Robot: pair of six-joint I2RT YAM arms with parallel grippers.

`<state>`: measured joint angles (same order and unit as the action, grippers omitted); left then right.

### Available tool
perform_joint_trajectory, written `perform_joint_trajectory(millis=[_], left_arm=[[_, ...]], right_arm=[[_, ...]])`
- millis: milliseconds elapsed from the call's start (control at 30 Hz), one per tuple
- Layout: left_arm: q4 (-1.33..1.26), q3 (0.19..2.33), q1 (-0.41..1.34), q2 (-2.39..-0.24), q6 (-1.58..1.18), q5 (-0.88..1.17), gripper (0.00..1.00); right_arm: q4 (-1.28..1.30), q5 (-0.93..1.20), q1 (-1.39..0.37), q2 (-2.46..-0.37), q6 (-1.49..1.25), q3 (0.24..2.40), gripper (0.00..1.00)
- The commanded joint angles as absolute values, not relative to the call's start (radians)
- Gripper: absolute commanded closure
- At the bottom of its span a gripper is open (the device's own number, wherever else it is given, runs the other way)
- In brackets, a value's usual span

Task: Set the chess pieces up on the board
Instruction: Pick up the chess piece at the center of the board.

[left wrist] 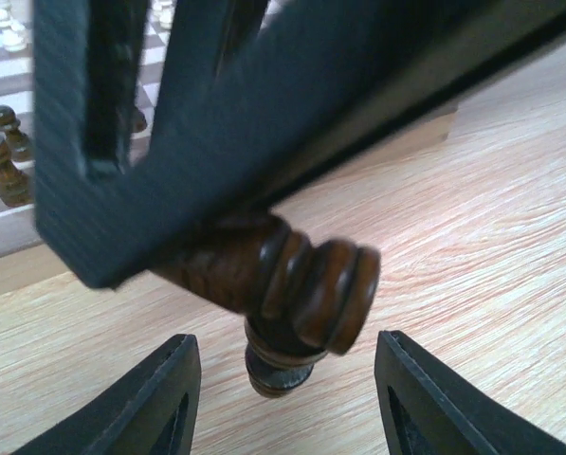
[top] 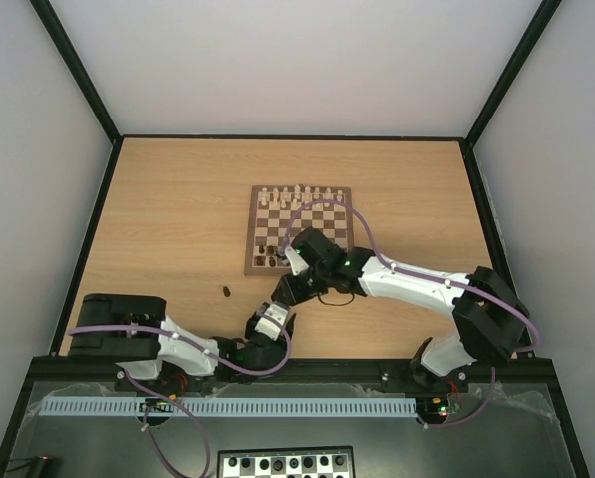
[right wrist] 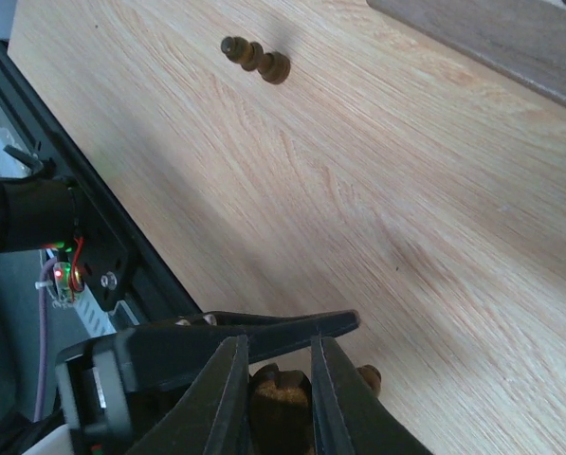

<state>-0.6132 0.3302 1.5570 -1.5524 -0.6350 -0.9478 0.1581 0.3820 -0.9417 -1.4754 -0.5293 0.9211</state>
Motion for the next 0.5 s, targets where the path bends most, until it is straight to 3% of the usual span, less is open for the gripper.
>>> perform_joint_trajectory(millis=[0,100,200,367,467], left_arm=[[-0.697,0.342,1.591,-1.566,-0.617,-1.061,0.46],[-0.723,0.345,1.595,-1.583,-0.592,-1.065,0.47],[-0.749,0.34,1.601,-1.593,-0.581,-1.07,0.62],[-0.753,0.359,1.601,-1.629,-0.568,-1.058,0.96],[-0.733,0.363,1.601,-1.629,-0.588,-1.049,0.98]], right_arm=[[0.152,0.417,-0.942,-1.451,-0.542,0.89,0.84],[0.152,0.42,-0.942,-1.457,-0.54,0.894,0.85],[0.151,0.426,-0.942,-1.463,-0.538,0.897,0.85],[0.149,0.416,-0.942,-1.463,-0.541,0.9,0.85],[0.168,0.377,-0.941,-1.461,-0.54,0.922,0.85]])
